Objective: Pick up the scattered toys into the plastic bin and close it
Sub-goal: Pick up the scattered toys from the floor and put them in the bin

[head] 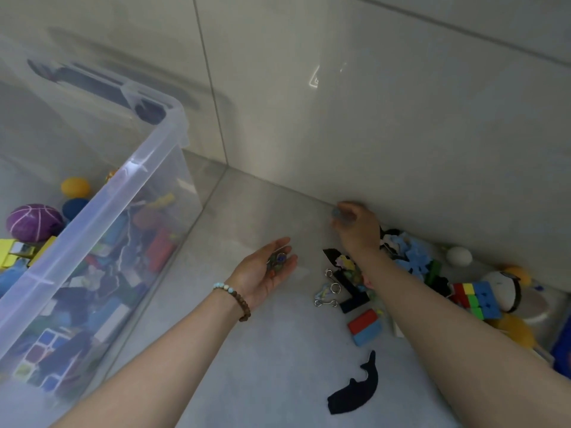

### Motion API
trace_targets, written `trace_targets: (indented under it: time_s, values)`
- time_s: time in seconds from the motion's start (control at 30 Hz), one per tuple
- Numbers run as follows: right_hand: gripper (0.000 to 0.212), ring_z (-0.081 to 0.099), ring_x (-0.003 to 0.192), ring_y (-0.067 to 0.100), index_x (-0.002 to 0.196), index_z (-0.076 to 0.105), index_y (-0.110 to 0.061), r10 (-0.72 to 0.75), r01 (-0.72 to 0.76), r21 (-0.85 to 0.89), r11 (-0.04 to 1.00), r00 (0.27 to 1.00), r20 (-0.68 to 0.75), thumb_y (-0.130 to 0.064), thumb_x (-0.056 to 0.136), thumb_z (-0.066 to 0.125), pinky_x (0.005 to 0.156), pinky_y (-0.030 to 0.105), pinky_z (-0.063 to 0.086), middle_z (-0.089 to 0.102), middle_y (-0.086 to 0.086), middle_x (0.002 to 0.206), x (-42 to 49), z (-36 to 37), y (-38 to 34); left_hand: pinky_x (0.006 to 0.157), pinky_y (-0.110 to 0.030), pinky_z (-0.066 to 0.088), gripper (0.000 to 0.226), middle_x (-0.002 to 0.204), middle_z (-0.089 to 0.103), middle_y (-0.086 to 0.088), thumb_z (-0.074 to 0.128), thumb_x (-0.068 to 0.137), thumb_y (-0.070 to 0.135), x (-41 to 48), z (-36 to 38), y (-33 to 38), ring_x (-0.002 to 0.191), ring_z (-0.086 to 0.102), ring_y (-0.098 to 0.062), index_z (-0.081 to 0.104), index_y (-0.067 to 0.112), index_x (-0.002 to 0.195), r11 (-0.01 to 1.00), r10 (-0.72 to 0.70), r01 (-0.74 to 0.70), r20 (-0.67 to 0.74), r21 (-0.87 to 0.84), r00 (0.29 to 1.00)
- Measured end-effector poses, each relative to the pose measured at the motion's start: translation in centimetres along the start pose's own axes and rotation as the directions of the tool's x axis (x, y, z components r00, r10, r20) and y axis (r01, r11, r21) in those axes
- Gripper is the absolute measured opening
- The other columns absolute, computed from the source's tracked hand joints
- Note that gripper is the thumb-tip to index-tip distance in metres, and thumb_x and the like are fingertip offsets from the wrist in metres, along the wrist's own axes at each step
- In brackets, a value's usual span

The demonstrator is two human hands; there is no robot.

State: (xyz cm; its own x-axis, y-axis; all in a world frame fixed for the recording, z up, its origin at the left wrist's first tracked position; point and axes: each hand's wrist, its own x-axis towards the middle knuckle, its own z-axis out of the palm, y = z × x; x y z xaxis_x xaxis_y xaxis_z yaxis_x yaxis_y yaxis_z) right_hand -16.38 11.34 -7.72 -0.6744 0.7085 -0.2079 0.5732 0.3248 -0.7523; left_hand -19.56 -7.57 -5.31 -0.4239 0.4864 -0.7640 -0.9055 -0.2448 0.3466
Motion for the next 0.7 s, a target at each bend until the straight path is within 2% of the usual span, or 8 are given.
trace_targets:
  time_s: [0.1,0.17,0.2,0.3,0.37,0.43,0.53,0.7]
  values:
    - [0.020,0.057,0.096,0.014,0.101,0.067,-0.012,-0.046,0.044,-0.103,0.994,0.999,-0.014,-0.008,0.082,0.066,0.082,0.023,0.044,0.063,0.006,0.109,-0.3,0.7,0.7,0.066,-0.027,0.057,0.027,0.095,0.057,-0.009,0.040,0.099,0.017,-0.3,0.0,-0.1,0.081,0.060,-0.020,0.063,0.004,0.095,1.000,-0.003,0.003,0.005,0.027,1.000]
    - [0.014,0.062,0.089,0.017,0.094,0.068,-0.012,-0.051,0.052,-0.107,0.993,0.999,0.017,-0.008,0.081,0.067,0.081,0.032,0.051,0.065,0.002,0.094,-0.6,1.0,0.7,0.066,-0.028,0.057,0.029,0.095,0.057,-0.010,0.038,0.100,0.018,-0.5,0.1,-0.2,0.081,0.060,-0.021,0.063,0.004,0.094,0.999,-0.003,0.002,0.014,0.041,1.000]
    - [0.013,0.062,0.082,0.014,0.092,0.069,-0.011,-0.047,0.050,-0.070,0.996,0.998,0.045,-0.009,0.080,0.069,0.079,0.031,0.051,0.065,-0.001,0.085,-1.0,1.0,0.3,0.066,-0.028,0.057,0.030,0.094,0.058,-0.010,0.038,0.100,0.019,-0.7,0.2,-0.2,0.081,0.060,-0.022,0.063,0.004,0.094,0.999,-0.006,0.005,0.018,0.037,1.000]
    - [0.008,0.056,0.064,-0.005,0.083,0.070,-0.018,-0.094,0.072,0.090,0.993,0.959,0.267,-0.021,0.077,0.075,0.068,0.016,0.045,0.062,-0.012,0.074,-4.0,0.1,-1.7,0.066,-0.030,0.057,0.033,0.096,0.059,-0.012,0.037,0.100,0.021,-0.9,0.6,-0.4,0.082,0.060,-0.024,0.063,0.003,0.095,1.000,-0.028,0.027,0.028,0.008,0.999]
    - [0.010,0.057,0.075,-0.003,0.082,0.069,-0.028,-0.138,0.109,0.095,0.989,0.908,0.397,-0.031,0.076,0.075,0.072,0.012,0.045,0.064,-0.012,0.088,-6.2,-1.4,-2.2,0.066,-0.030,0.058,0.034,0.097,0.060,-0.014,0.035,0.101,0.021,-1.2,0.9,-0.7,0.083,0.060,-0.024,0.063,0.003,0.096,0.999,-0.034,0.034,0.044,0.010,0.998]
    - [0.008,0.055,0.080,0.001,0.085,0.068,-0.026,-0.121,0.087,0.126,0.988,0.948,0.294,-0.028,0.079,0.072,0.071,0.008,0.043,0.063,-0.008,0.096,-6.8,-3.6,-1.3,0.061,-0.028,0.059,0.033,0.095,0.059,-0.013,0.036,0.100,0.020,-1.3,1.2,-1.2,0.082,0.059,-0.022,0.063,0.003,0.094,0.999,-0.042,0.042,0.041,0.003,0.998]
    - [0.008,0.057,0.083,0.006,0.090,0.068,-0.015,-0.034,0.032,0.040,0.999,0.998,0.061,-0.015,0.082,0.069,0.080,0.022,0.048,0.066,0.000,0.098,-5.4,-6.0,1.5,0.057,-0.025,0.059,0.030,0.092,0.058,-0.010,0.040,0.099,0.018,-1.4,1.3,-2.2,0.080,0.058,-0.020,0.064,0.003,0.091,0.998,-0.057,0.057,0.009,-0.006,0.998]
    - [0.017,0.057,0.094,0.012,0.099,0.069,-0.009,0.000,0.008,-0.083,0.997,0.996,0.092,-0.009,0.082,0.067,0.081,0.019,0.040,0.067,0.005,0.103,-3.9,-4.4,3.5,0.059,-0.027,0.059,0.031,0.091,0.057,-0.011,0.039,0.100,0.018,-1.7,1.1,-3.0,0.081,0.059,-0.022,0.063,0.001,0.091,0.998,-0.063,0.063,-0.015,0.021,0.998]
